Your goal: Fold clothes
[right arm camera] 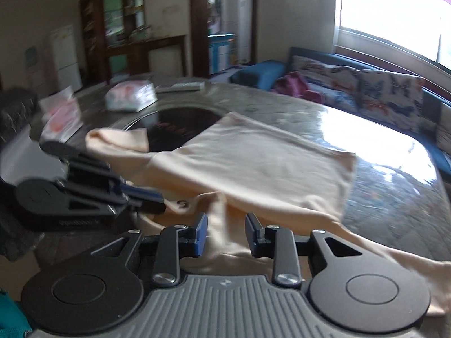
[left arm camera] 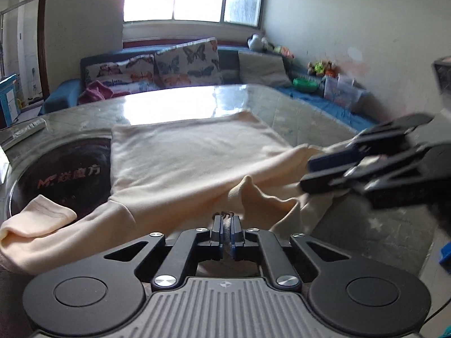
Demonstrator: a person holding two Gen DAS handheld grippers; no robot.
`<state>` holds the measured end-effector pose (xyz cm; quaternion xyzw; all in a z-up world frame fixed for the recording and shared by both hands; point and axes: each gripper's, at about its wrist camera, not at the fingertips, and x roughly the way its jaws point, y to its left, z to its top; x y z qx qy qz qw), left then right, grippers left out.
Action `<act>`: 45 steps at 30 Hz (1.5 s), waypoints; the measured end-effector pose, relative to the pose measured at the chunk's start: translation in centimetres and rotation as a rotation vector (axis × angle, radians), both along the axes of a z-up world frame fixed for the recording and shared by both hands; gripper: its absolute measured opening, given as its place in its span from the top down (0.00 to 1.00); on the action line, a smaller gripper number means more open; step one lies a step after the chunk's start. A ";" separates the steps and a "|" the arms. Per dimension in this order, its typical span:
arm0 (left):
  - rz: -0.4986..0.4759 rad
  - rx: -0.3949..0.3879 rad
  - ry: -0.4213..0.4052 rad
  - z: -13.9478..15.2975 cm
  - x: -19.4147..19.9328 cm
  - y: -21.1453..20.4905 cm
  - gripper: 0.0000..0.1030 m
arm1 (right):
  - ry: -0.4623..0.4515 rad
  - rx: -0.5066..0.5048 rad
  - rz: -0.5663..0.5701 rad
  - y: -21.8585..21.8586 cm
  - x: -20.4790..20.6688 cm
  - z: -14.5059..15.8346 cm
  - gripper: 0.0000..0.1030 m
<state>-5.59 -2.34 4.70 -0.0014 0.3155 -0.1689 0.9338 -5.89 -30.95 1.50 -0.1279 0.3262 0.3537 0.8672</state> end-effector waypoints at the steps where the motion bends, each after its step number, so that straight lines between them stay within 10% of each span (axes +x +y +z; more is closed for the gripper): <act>1: 0.004 -0.016 -0.010 0.3 -0.5 0.2 0.95 | 0.002 -0.007 0.011 0.4 -0.1 -0.2 0.68; 8: -0.026 -0.048 -0.044 0.8 -3.5 0.4 0.95 | -0.003 -0.090 0.036 2.6 -0.4 -2.6 0.72; 10: -0.033 -0.044 -0.033 0.6 -3.8 0.6 0.95 | 0.006 -0.098 0.045 2.4 -0.8 -2.7 0.90; 15: -0.036 -0.066 -0.018 0.9 -3.9 2.0 0.94 | 0.008 -0.127 0.093 1.3 -2.7 -2.5 0.97; 28: -0.062 -0.085 0.060 -1.5 2.7 -0.9 0.93 | 0.068 -0.152 0.159 0.1 -6.1 -2.3 0.96; 45: -0.155 -0.045 0.062 -1.0 0.7 -1.5 0.93 | 0.088 -0.062 -0.044 -3.4 -1.5 -2.8 0.82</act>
